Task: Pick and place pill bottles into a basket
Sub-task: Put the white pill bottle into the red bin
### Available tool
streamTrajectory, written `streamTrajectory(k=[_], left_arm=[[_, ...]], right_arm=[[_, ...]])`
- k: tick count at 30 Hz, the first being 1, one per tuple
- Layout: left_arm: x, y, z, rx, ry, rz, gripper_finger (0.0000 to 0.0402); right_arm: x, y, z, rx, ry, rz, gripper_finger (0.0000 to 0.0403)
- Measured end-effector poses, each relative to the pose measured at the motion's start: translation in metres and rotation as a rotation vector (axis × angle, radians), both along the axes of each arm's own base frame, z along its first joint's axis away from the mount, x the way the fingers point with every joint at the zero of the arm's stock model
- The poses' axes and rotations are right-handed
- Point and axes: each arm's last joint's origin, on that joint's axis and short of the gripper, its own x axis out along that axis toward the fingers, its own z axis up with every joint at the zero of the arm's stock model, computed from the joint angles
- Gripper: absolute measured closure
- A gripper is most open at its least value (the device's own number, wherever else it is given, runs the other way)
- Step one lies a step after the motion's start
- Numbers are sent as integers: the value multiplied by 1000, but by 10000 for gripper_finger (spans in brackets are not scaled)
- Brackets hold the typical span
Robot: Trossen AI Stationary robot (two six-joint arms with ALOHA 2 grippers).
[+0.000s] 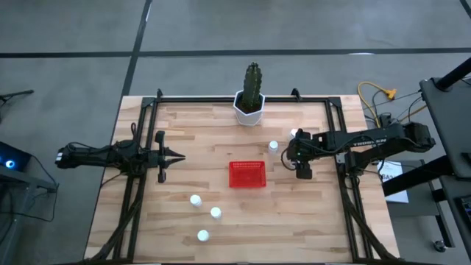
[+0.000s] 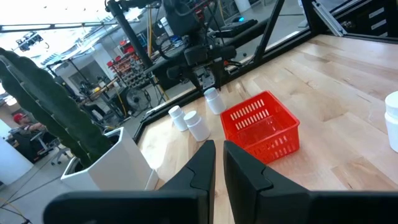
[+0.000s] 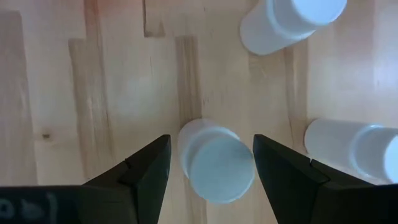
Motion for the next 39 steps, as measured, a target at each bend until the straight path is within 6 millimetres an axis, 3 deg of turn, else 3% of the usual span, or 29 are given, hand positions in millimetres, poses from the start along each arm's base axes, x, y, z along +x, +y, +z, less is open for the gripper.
streamTrajectory(k=[39], left_arm=[[0, 0, 0, 0, 0, 0, 387]], right_arm=[[0, -5, -1, -9, -6, -44, 183]])
